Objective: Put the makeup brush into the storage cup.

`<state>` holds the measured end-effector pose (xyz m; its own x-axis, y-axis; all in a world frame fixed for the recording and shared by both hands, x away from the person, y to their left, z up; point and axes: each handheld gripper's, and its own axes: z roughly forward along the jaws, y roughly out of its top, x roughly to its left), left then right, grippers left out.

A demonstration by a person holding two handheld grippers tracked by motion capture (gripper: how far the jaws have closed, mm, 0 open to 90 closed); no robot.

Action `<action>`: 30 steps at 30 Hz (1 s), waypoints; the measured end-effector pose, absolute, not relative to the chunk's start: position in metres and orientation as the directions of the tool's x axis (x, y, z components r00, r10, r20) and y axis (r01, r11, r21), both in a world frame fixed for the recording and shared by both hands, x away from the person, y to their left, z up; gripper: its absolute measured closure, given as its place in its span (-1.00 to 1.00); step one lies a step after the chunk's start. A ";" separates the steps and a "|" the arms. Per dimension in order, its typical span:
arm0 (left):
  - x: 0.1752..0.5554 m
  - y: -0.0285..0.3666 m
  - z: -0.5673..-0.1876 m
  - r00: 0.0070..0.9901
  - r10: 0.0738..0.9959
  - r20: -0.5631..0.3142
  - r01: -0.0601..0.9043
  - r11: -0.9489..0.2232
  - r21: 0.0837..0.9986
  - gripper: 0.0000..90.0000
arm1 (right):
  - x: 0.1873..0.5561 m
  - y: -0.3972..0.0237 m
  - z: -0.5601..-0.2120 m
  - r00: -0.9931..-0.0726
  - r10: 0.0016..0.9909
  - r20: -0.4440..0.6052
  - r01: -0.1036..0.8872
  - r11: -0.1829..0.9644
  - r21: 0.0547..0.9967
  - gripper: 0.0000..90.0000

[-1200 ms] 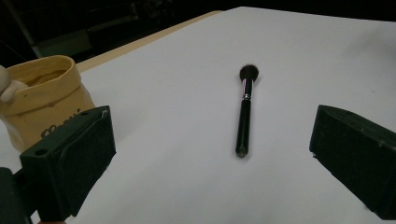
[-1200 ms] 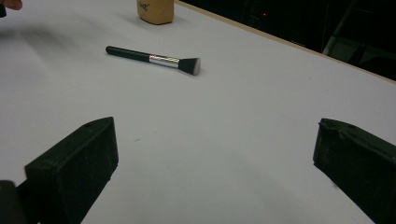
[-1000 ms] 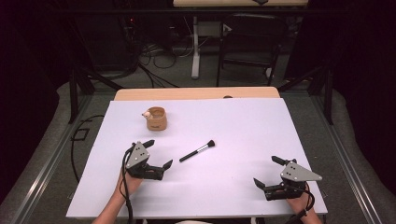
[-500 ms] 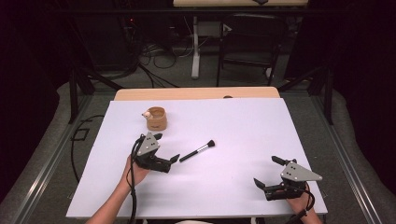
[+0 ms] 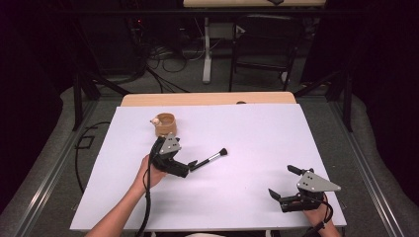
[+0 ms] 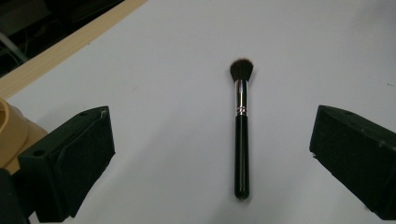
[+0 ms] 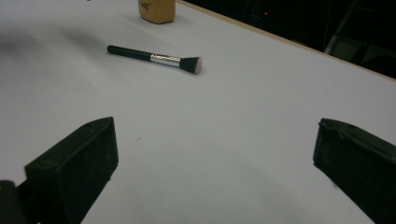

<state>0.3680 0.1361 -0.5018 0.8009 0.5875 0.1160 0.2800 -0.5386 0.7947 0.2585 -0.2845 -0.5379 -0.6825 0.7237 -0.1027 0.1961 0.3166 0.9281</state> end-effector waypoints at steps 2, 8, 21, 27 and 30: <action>0.370 0.133 -0.501 0.804 0.584 0.115 0.291 -0.555 0.779 -1.00 | 0.259 -0.284 -0.538 -0.683 0.724 -0.103 0.198 0.318 0.927 -1.00; 0.378 0.123 -0.499 0.805 0.584 0.106 0.333 -0.593 0.733 -1.00 | 0.259 -0.284 -0.538 -0.683 0.723 -0.102 0.197 0.317 0.928 -1.00; 0.391 0.102 -0.490 0.819 0.562 0.111 0.378 -0.675 0.633 -1.00 | 0.259 -0.285 -0.538 -0.684 0.722 -0.103 0.198 0.320 0.927 -1.00; 0.399 0.092 -0.487 0.825 0.556 0.099 0.403 -0.703 0.585 -0.99 | 0.259 -0.284 -0.538 -0.685 0.721 -0.103 0.197 0.320 0.927 -1.00; 0.403 0.087 -0.487 0.826 0.557 0.085 0.422 -0.711 0.562 -0.99 | 0.259 -0.285 -0.538 -0.685 0.721 -0.104 0.197 0.321 0.927 -1.00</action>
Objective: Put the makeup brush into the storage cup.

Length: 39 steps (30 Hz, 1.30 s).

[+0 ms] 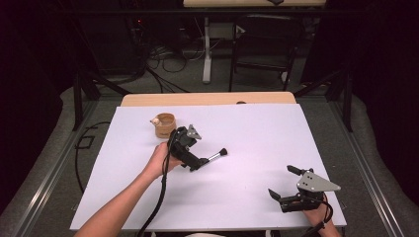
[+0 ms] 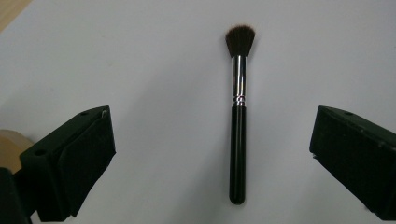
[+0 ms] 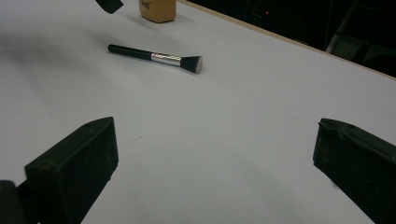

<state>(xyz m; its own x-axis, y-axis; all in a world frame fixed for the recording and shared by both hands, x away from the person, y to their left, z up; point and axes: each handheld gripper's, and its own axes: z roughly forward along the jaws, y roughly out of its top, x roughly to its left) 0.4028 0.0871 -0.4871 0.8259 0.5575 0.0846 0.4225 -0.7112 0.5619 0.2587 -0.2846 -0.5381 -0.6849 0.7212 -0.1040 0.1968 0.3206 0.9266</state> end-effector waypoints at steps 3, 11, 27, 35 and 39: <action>0.405 0.082 -0.487 0.826 0.558 0.080 0.434 -0.719 0.542 -0.87 | 0.259 -0.285 -0.538 -0.686 0.721 -0.100 0.198 0.318 0.927 -1.00; 0.411 0.071 -0.490 0.835 0.548 0.055 0.461 -0.750 0.473 -0.68 | 0.259 -0.285 -0.538 -0.686 0.721 -0.102 0.200 0.321 0.926 -1.00; 0.420 0.052 -0.507 0.843 0.537 0.034 0.489 -0.791 0.368 -0.34 | 0.259 -0.284 -0.539 -0.688 0.719 -0.099 0.203 0.322 0.925 -1.00; 0.423 0.045 -0.513 0.852 0.523 0.016 0.489 -0.807 0.332 0.01 | 0.258 -0.284 -0.538 -0.689 0.717 -0.101 0.207 0.328 0.922 -1.00; 0.425 0.041 -0.515 0.857 0.516 0.002 0.489 -0.813 0.316 0.18 | 0.258 -0.284 -0.539 -0.688 0.718 -0.103 0.207 0.330 0.921 -1.00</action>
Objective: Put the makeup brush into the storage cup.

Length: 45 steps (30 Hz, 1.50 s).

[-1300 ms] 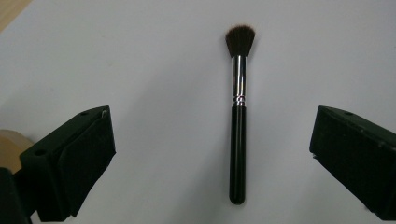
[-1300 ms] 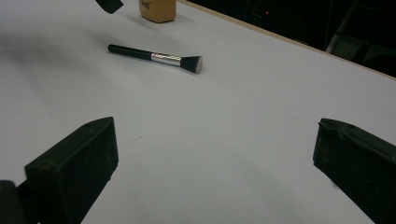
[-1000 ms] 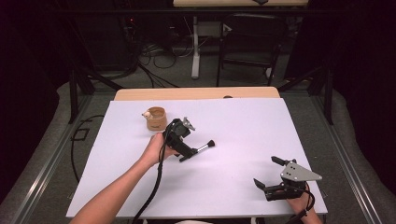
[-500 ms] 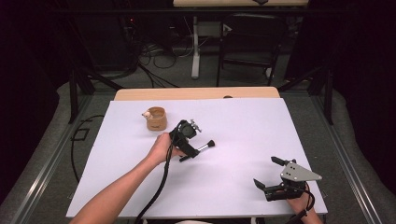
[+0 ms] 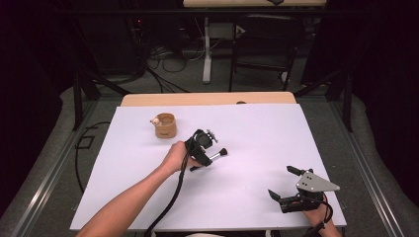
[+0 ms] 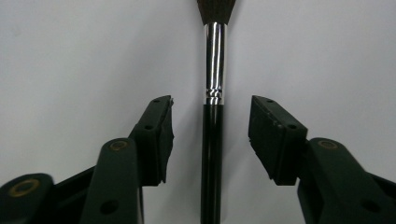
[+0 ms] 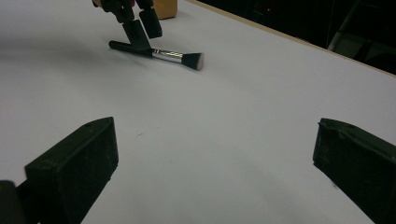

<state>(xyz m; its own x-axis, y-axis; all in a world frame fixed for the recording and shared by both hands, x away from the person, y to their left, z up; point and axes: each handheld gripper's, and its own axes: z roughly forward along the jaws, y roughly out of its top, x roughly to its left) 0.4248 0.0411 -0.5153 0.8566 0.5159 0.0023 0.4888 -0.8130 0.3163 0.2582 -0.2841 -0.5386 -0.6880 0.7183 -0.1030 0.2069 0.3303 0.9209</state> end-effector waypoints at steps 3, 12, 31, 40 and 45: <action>0.426 0.039 -0.516 0.860 0.511 0.000 0.487 -0.820 0.300 0.29 | 0.258 -0.284 -0.539 -0.689 0.718 -0.103 0.207 0.330 0.921 -1.00; 0.432 0.037 -0.516 0.862 0.507 -0.015 0.489 -0.822 0.293 0.41 | 0.258 -0.284 -0.538 -0.692 0.714 -0.107 0.203 0.334 0.920 -1.00; 0.454 0.012 -0.520 0.861 0.508 -0.025 0.497 -0.830 0.253 0.41 | 0.258 -0.284 -0.538 -0.692 0.715 -0.105 0.210 0.338 0.917 -1.00; 0.455 0.009 -0.525 0.860 0.510 -0.037 0.503 -0.831 0.238 0.53 | 0.258 -0.284 -0.539 -0.691 0.715 -0.105 0.212 0.339 0.916 -1.00; 0.455 0.008 -0.526 0.860 0.509 -0.026 0.500 -0.832 0.242 0.60 | 0.258 -0.284 -0.539 -0.693 0.713 -0.107 0.212 0.343 0.915 -1.00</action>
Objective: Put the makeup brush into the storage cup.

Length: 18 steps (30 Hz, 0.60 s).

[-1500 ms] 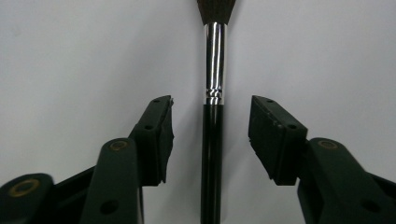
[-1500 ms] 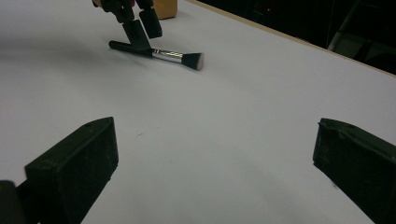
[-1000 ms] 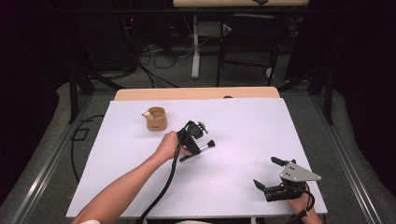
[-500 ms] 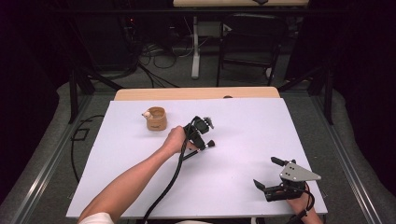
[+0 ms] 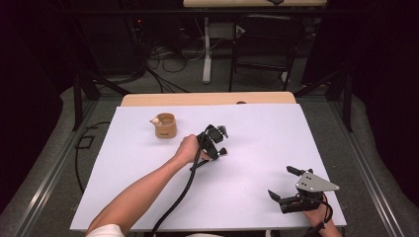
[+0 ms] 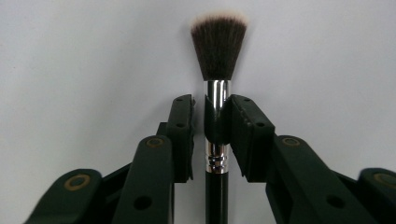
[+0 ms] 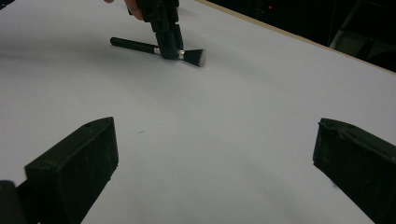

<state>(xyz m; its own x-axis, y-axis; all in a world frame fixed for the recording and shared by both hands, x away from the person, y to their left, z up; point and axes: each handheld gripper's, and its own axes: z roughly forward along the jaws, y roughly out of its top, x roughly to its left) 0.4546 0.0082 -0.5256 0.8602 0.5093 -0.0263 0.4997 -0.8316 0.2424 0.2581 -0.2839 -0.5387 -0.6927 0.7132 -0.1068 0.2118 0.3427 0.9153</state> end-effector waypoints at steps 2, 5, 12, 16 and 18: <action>0.455 0.009 -0.526 0.862 0.506 -0.022 0.495 -0.834 0.245 0.69 | 0.258 -0.284 -0.539 -0.692 0.713 -0.108 0.211 0.343 0.915 -1.00; 0.454 0.009 -0.526 0.862 0.506 -0.027 0.495 -0.831 0.253 0.71 | 0.258 -0.284 -0.539 -0.692 0.714 -0.107 0.212 0.343 0.915 -1.00; 0.452 0.013 -0.518 0.868 0.497 -0.013 0.479 -0.829 0.288 0.71 | 0.258 -0.284 -0.539 -0.691 0.715 -0.105 0.213 0.340 0.916 -1.00; 0.449 0.018 -0.510 0.867 0.499 -0.004 0.474 -0.821 0.318 0.72 | 0.258 -0.284 -0.539 -0.690 0.715 -0.108 0.211 0.342 0.916 -1.00; 0.448 0.021 -0.506 0.868 0.497 0.000 0.468 -0.816 0.339 0.72 | 0.258 -0.284 -0.539 -0.690 0.716 -0.107 0.212 0.342 0.916 -1.00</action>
<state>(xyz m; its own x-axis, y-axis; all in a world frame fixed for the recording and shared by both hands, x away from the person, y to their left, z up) 0.4484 0.0206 -0.5059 0.8675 0.4974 -0.0003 0.4679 -0.8160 0.3394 0.2581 -0.2839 -0.5387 -0.6900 0.7158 -0.1075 0.2117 0.3415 0.9157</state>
